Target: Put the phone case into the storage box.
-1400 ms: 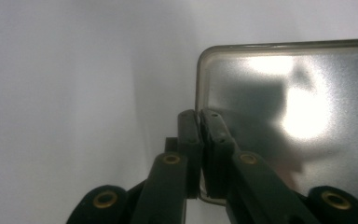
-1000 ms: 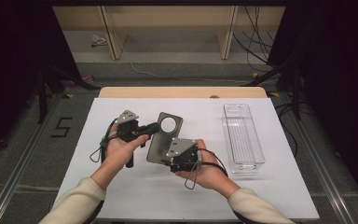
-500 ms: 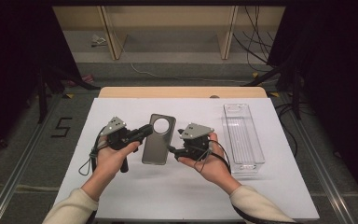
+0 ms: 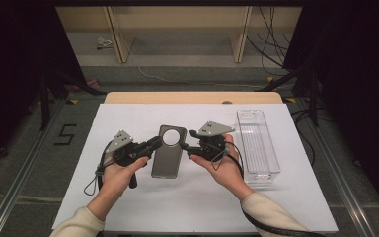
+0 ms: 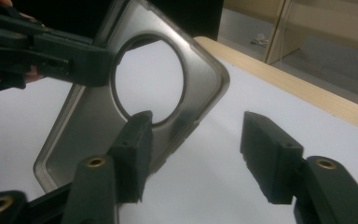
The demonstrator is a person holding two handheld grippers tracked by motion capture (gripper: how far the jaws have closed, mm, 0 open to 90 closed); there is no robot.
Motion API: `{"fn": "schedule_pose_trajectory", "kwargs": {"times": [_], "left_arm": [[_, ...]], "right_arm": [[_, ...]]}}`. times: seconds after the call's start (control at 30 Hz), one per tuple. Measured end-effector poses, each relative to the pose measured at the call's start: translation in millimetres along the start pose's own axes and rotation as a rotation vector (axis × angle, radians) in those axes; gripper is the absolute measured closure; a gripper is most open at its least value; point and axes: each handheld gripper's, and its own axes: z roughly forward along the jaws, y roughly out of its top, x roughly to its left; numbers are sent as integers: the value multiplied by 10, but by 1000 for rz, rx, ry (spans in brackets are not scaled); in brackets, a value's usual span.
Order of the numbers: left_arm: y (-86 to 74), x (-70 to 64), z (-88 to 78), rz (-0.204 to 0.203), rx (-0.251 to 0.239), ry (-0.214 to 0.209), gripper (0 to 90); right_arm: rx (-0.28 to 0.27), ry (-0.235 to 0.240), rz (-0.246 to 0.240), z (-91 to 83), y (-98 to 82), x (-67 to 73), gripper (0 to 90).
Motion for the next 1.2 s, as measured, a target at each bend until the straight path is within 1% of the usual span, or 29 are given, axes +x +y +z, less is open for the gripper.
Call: {"fn": "schedule_pose_trajectory", "kwargs": {"times": [0.17,0.3,0.4,0.6,0.8,0.93,1.0,1.1,1.2], "left_arm": [[-12,-5,-3,0,-3,0,818],[-21,-2,-4,0,-5,0,818],[-24,-8,-1,2,-6,-1,818],[-38,-8,11,0,-8,-1,818],[-46,-22,20,0,-18,-4,818],[-45,-28,20,-2,-24,-4,817],[-46,-27,22,-6,-27,-5,817],[-46,-32,26,-8,-30,-6,817],[-48,-34,29,-3,-27,-6,816]], "right_arm": [[-4,6,22,12,19,-24,533],[-18,3,44,9,36,-35,601],[-20,12,62,8,43,-47,646],[-24,15,80,11,49,-44,723],[-32,15,120,1,56,-60,750],[-40,6,130,0,53,-57,750],[-44,8,143,-2,56,-58,753],[-51,9,158,1,57,-65,730],[-50,3,158,10,53,-56,719]]}}
